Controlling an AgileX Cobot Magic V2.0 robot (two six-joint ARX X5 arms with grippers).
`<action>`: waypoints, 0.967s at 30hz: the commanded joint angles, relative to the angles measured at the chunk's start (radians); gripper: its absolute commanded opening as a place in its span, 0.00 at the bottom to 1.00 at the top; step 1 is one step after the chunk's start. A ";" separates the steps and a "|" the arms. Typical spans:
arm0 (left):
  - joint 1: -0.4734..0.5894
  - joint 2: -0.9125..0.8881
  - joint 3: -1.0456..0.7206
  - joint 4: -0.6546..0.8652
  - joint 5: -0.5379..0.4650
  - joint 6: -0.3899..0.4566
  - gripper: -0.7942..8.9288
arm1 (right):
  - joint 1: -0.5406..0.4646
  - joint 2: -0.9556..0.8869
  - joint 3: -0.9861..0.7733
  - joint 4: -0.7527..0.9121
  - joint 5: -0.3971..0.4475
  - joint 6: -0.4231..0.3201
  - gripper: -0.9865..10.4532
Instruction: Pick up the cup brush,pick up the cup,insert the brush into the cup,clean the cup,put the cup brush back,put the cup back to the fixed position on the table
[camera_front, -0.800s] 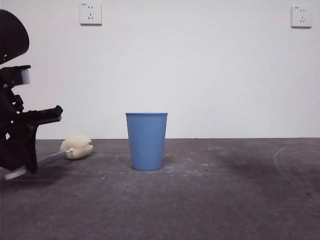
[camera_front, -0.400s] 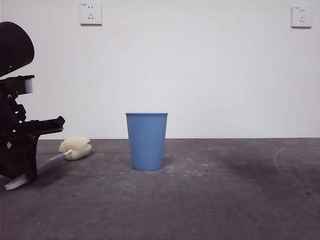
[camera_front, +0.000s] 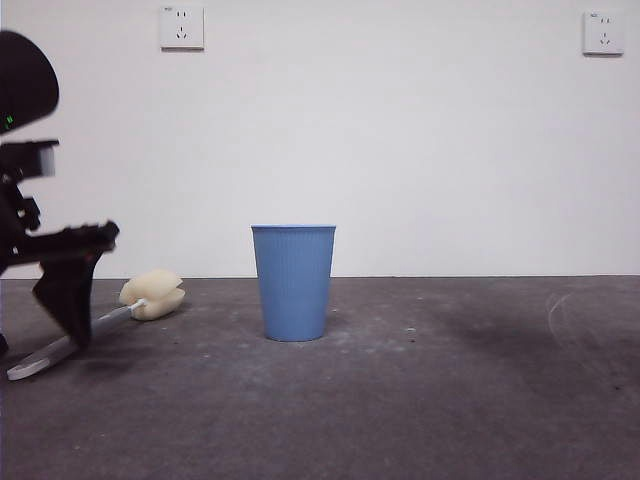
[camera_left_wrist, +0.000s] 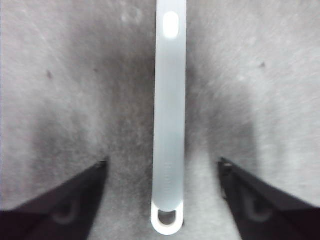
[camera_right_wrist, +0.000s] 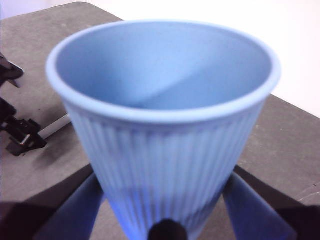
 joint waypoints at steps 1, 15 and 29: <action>0.003 -0.058 -0.010 -0.006 -0.003 -0.009 0.48 | 0.003 -0.001 -0.003 0.039 0.031 -0.005 0.07; 0.003 -0.506 -0.010 -0.149 0.109 0.018 0.48 | -0.138 0.003 -0.267 0.531 0.006 -0.049 0.07; 0.003 -0.867 -0.010 -0.331 0.181 0.056 0.47 | -0.507 0.299 -0.567 1.045 -0.296 0.019 0.07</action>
